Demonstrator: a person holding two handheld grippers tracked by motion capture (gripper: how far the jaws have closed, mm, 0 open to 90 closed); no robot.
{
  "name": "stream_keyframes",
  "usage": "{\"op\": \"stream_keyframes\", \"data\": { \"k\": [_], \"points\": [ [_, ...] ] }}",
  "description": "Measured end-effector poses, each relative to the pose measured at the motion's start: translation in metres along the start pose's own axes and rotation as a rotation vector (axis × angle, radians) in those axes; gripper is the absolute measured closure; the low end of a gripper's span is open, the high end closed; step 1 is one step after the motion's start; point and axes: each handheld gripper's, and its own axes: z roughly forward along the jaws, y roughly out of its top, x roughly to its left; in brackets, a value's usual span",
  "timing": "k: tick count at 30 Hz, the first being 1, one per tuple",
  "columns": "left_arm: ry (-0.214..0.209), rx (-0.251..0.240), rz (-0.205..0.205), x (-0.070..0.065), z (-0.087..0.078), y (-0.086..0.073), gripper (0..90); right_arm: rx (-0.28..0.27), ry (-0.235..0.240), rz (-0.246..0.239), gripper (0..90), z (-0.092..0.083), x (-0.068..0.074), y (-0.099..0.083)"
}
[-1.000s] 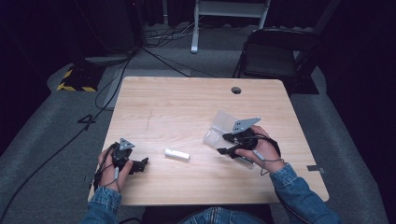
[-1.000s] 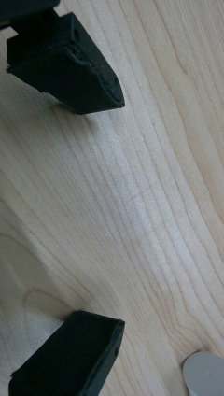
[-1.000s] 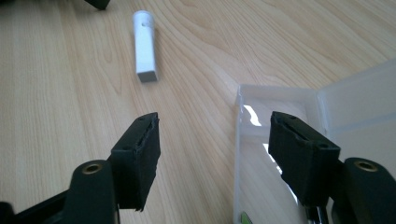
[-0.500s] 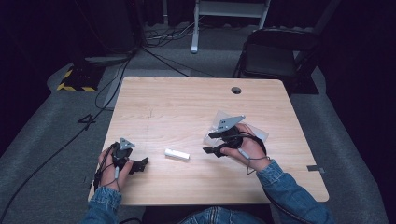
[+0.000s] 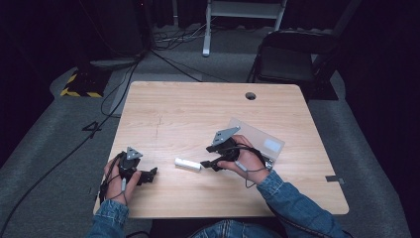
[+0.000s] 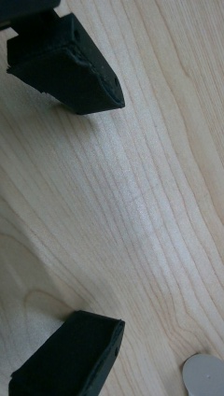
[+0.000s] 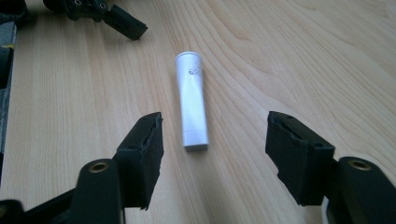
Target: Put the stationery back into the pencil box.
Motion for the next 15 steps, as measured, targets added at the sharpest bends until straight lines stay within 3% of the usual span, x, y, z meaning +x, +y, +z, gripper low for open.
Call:
{"op": "stream_keyframes", "data": {
  "k": [11, 15],
  "points": [
    [0.004, 0.001, 0.0, 0.0, 0.0, 0.0, 0.0, 0.038, 0.012, -0.004, 46.1, 0.03, 0.009, 0.007],
    [0.009, 0.0, -0.005, -0.001, -0.001, -0.001, 0.0, 0.076, 0.006, -0.017, 48.9, 0.044, 0.012, 0.007]
  ]
}}
